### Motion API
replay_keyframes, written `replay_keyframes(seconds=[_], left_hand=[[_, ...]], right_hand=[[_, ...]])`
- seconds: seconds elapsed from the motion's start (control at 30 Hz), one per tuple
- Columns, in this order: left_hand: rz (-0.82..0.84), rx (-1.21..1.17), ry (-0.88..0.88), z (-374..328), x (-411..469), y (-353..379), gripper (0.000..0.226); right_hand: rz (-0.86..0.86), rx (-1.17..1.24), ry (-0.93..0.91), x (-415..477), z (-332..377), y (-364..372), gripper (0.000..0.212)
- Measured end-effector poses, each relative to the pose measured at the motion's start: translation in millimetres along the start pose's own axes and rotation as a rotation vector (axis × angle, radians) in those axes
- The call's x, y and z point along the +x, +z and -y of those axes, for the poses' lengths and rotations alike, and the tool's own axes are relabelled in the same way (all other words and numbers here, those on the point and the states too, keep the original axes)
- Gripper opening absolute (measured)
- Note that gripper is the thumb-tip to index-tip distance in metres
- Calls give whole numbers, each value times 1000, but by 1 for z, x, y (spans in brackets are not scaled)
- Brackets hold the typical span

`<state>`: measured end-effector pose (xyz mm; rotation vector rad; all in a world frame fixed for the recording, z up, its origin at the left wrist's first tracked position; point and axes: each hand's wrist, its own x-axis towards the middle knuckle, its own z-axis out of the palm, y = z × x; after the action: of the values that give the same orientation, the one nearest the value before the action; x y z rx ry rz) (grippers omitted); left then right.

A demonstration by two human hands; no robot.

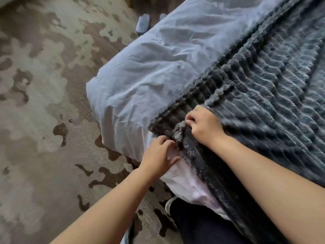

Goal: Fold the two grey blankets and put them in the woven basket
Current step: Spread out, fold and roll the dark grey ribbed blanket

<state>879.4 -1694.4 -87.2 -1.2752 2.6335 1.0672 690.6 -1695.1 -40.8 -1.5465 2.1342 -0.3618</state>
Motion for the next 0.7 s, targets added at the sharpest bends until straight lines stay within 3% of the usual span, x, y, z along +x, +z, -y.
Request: replay_keyframes(seconds=[0.07,0.13,0.23,0.37,0.53,0.57,0.63,0.7], left_hand=[[-15,-70,-95,1,-4,5,66],[-38,-115,-148,-2,-4,11,66],[-141,-114,-98,-11,-2,15,46],[-279,-155,48,-18,1,8,12],[-100,-255,-13,6,-2,-21,6],[-50,-264,-74,11,-3,-26,7],[-104,-306,-208,20,-2,-33,4],[-227,-368,-302,23,3,-39,29]], right_hand=[[91,-5,44,0,1,5,11],[99,20,19,2,6,8,15],[28,-45,-109,6,16,10,42],[223,-196,-153,16,21,16,63],[356,-128,-65,23,12,18,60],[344,-79,-61,20,8,18,57],[235,40,-54,9,0,15,51],[63,122,5,-7,-9,12,45]])
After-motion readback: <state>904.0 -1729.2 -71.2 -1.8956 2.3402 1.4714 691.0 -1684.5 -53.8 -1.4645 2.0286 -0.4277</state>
